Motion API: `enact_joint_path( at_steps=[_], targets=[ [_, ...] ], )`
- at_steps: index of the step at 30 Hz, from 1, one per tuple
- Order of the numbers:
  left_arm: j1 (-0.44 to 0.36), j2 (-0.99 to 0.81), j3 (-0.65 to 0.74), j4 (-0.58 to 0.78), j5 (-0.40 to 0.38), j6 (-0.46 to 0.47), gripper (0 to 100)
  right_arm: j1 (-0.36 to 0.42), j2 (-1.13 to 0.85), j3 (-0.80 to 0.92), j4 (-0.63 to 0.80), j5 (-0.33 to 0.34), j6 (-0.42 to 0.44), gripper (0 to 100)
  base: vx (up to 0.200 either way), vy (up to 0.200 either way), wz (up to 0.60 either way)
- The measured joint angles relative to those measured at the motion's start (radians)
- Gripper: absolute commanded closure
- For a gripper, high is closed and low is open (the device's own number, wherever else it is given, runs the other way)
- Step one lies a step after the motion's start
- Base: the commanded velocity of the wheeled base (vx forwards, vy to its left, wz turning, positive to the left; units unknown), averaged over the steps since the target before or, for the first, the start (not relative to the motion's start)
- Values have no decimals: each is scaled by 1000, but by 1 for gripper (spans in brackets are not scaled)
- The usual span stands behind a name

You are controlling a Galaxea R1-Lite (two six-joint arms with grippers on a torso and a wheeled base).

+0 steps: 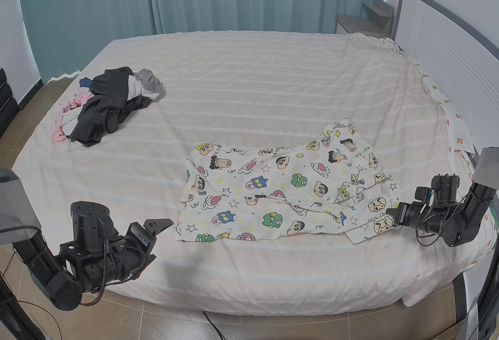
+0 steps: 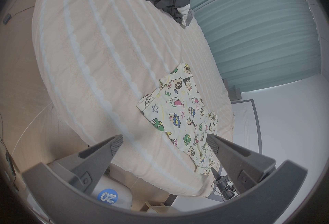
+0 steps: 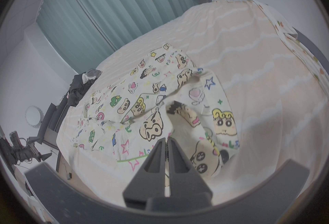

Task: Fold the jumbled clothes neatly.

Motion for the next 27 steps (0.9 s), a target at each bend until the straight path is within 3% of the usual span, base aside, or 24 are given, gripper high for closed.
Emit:
enact_joint_path(
  at_steps=[12,21,22,27],
  targets=[
    [-1,0,2,0,0,0,0,-17,15,40,-3,-44,166,100,0,0,0],
    [-1,0,2,0,0,0,0,-15,33,48,-13,-47,233,100,0,0,0],
    [-1,0,2,0,0,0,0,-14,35,47,-13,-49,239,0,0,0,0],
    [-1,0,2,0,0,2,0,-19,41,46,-24,-73,241,0,0,0,0]
  ],
)
